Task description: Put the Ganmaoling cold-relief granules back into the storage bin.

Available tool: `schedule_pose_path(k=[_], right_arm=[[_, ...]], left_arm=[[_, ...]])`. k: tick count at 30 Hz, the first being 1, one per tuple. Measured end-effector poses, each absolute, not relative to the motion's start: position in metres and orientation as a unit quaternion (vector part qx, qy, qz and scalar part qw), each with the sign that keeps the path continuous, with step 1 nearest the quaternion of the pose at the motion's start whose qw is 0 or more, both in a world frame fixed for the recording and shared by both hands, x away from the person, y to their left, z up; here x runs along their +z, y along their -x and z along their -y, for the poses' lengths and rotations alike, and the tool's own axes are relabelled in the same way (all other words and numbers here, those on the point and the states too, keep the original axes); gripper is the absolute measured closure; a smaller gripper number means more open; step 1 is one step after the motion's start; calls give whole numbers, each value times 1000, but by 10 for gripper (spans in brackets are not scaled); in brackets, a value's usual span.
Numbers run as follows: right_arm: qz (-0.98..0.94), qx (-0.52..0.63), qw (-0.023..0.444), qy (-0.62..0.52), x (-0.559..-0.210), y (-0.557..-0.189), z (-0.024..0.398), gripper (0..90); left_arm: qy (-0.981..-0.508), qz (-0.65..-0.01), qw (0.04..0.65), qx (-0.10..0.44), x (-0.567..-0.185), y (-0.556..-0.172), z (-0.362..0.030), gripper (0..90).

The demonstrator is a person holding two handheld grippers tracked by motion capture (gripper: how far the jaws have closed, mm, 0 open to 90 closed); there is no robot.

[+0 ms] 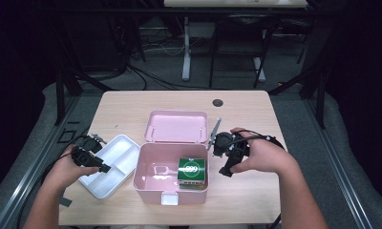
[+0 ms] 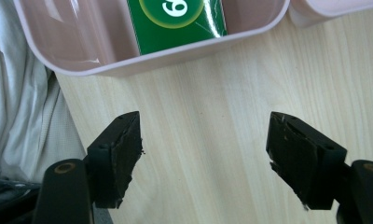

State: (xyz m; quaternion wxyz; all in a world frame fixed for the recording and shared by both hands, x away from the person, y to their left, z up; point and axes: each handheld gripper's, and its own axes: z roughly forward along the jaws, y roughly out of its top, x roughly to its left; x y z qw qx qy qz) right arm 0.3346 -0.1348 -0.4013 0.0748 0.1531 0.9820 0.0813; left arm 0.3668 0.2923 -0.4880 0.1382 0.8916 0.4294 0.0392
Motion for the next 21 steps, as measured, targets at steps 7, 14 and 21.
schedule_pose_path(k=[7,14,21], right_arm=[[-978,106,85,-161,-411,-318,142,271],[-975,112,86,-169,-422,-310,142,280],[-972,96,103,-190,-425,-308,148,283]], left_arm=[[-895,-425,129,43,-484,-369,-286,553],[-904,-412,110,33,-481,-371,-283,571],[-909,-407,88,30,-481,-377,-280,596]])
